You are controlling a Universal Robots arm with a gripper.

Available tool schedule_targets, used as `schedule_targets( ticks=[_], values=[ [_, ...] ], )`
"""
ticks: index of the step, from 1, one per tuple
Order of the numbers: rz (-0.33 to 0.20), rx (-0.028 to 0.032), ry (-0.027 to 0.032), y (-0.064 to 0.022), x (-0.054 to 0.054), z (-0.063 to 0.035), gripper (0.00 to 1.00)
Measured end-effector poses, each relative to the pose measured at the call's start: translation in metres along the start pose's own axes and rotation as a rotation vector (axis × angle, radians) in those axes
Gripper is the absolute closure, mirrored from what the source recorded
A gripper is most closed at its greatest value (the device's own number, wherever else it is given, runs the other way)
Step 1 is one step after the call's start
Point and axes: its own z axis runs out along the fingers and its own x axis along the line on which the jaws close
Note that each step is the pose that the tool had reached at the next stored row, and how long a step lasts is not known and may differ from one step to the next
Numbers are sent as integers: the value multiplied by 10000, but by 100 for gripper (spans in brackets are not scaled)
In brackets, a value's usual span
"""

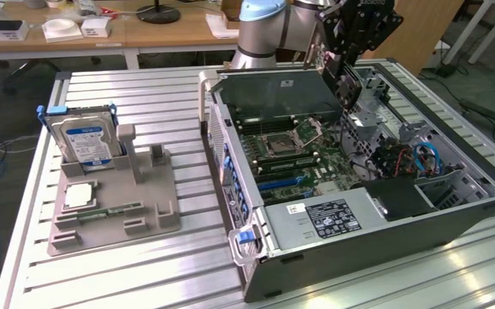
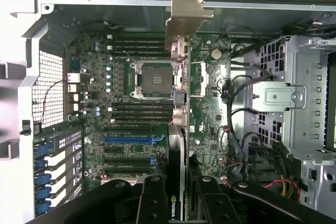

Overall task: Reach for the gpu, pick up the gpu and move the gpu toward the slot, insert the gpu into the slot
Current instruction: 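Pick up the gpu and move the gpu toward the slot, then insert the gpu into the slot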

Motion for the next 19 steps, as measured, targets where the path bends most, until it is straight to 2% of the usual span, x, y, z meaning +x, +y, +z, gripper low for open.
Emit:
schedule_targets(
  ticks=[9, 19],
  values=[
    [-31, 0, 1, 0, 0, 0, 74],
    [-1339, -27, 43, 0, 0, 0, 74]
  ],
)
